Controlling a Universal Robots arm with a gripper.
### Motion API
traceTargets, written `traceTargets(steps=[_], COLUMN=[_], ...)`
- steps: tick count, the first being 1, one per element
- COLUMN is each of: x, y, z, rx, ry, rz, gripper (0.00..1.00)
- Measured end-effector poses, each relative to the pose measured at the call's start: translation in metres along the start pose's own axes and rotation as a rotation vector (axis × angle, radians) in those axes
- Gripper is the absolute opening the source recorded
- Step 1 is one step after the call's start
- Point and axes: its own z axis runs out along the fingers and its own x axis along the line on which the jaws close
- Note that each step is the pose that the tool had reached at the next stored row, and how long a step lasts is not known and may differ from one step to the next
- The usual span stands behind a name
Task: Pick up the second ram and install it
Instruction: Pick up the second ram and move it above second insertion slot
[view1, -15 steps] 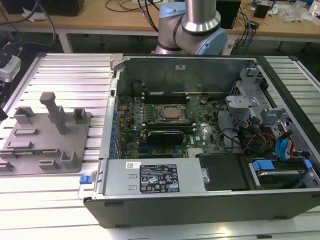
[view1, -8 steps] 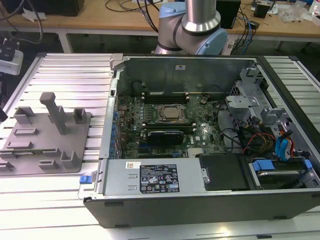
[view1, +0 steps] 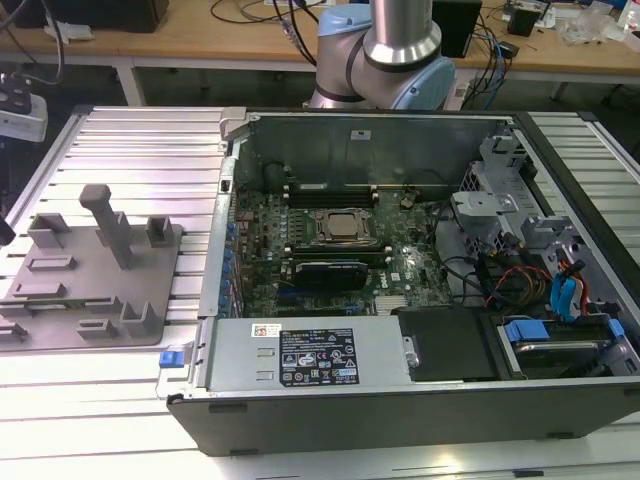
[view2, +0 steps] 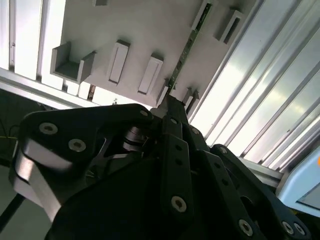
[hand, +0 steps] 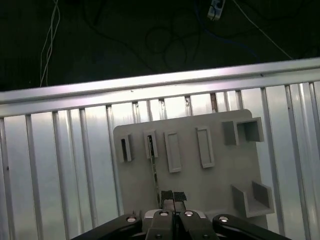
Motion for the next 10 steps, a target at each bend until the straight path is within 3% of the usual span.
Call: traceTargets(steps=[1, 4, 10], x=[0.0004, 0.0054, 0.0088], y=[-0.0001, -0.001, -0.0019], z=[0.0013, 0.009, 0.0212], rx=[0.0017, 0.0014, 0.0009], ry=[-0.0073, -0.012, -0.0124], rz=[-0.001, -0.003, -0.006], gripper=[0.08, 0.08, 0.08])
